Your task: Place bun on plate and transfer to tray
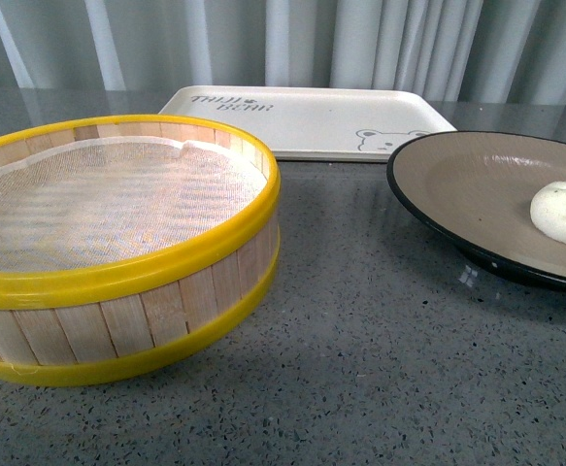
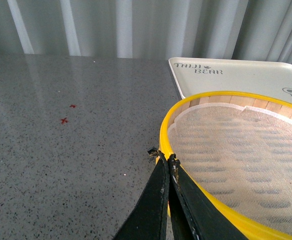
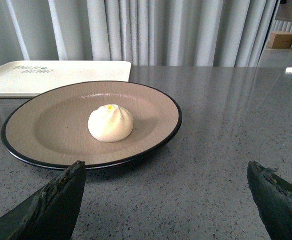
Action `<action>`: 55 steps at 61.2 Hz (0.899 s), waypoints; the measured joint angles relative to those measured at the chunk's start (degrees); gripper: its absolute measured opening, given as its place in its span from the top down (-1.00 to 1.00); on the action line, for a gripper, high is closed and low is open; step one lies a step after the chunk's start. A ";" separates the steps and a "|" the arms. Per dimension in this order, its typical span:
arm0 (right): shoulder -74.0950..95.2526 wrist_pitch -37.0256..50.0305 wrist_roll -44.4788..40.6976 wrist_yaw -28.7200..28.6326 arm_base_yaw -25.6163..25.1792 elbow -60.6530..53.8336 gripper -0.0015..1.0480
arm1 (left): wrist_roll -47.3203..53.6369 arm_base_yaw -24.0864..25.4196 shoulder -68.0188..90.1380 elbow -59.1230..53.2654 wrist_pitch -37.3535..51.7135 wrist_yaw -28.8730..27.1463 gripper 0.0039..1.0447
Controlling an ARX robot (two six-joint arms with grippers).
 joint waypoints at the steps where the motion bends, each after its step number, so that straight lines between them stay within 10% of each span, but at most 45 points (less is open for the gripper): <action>1: 0.00 0.00 -0.02 0.00 0.00 0.00 -0.83 | 0.00 0.00 -0.24 -0.20 -0.02 0.00 0.93; 55: 0.00 0.00 -0.02 0.00 0.00 0.00 -0.83 | 0.00 0.00 -19.76 -8.02 -9.68 0.00 0.93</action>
